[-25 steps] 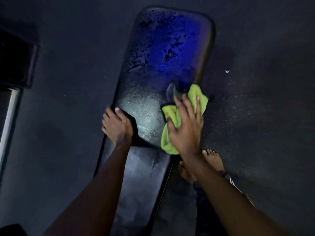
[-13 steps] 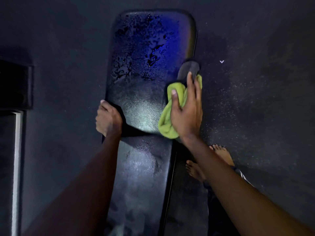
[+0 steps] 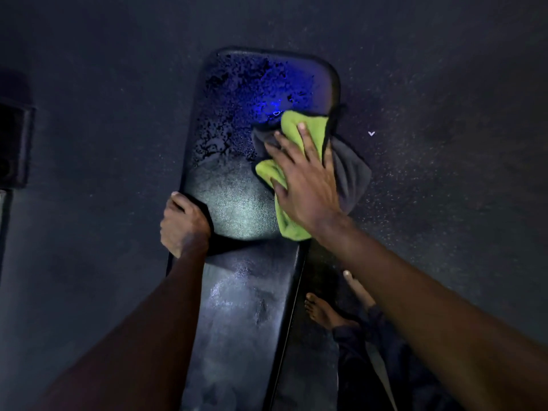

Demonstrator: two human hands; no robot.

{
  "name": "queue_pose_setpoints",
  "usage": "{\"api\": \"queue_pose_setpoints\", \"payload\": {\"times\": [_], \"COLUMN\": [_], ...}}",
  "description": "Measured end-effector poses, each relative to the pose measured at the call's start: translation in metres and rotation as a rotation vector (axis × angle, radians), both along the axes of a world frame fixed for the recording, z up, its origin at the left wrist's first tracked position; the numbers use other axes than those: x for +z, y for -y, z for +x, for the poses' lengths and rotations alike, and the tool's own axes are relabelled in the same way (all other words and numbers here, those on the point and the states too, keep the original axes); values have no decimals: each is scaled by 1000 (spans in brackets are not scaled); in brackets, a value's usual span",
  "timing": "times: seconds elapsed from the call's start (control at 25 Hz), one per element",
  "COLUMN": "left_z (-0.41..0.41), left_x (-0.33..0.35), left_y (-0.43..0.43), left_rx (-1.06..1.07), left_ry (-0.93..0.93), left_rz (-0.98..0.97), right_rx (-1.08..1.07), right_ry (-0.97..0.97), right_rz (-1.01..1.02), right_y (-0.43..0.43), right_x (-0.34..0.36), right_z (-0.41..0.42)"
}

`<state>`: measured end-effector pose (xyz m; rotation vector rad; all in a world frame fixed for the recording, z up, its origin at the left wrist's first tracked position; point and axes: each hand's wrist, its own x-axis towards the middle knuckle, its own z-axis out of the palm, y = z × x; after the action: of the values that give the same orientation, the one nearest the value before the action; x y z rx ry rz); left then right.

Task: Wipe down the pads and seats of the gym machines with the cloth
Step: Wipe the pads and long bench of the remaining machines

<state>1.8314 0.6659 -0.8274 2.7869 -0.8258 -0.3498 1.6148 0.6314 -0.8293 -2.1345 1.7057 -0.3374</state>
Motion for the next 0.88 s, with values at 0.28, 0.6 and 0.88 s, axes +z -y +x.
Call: {"api": "queue_pose_setpoints", "payload": {"times": [0.28, 0.6, 0.88], "left_z": [0, 3, 9], "left_x": [2, 0, -7], "left_y": [0, 0, -3], "left_rx": [-20, -24, -56], "left_ry": [-3, -14, -48], "left_rz": [-9, 11, 15], "right_rx": [173, 348, 622], "right_ry": [-110, -111, -182], "right_rz": [-62, 11, -10], "right_y": [11, 79, 86], "right_x": [10, 12, 21], "right_z": [24, 49, 83]}}
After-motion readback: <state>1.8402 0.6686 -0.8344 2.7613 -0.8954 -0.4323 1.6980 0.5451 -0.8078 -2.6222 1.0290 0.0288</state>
